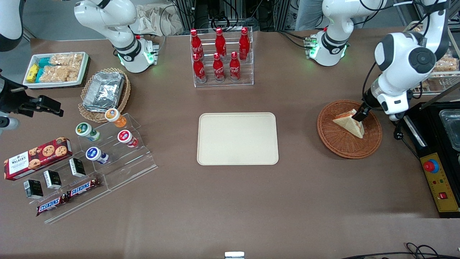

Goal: Place sandwich from basket to tray
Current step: 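Lower the left gripper and close it on the wrapped sandwich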

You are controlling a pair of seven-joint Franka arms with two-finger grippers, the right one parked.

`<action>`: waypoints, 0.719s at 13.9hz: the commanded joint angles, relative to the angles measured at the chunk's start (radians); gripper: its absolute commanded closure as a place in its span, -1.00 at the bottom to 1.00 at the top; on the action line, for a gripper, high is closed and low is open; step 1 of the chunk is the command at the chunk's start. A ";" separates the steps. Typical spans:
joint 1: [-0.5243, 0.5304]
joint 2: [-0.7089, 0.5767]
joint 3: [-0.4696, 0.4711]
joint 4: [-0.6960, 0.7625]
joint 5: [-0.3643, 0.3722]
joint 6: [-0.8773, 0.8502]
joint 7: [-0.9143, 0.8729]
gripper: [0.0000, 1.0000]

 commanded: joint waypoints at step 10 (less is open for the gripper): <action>0.028 0.172 -0.006 -0.082 0.055 0.282 -0.004 -1.00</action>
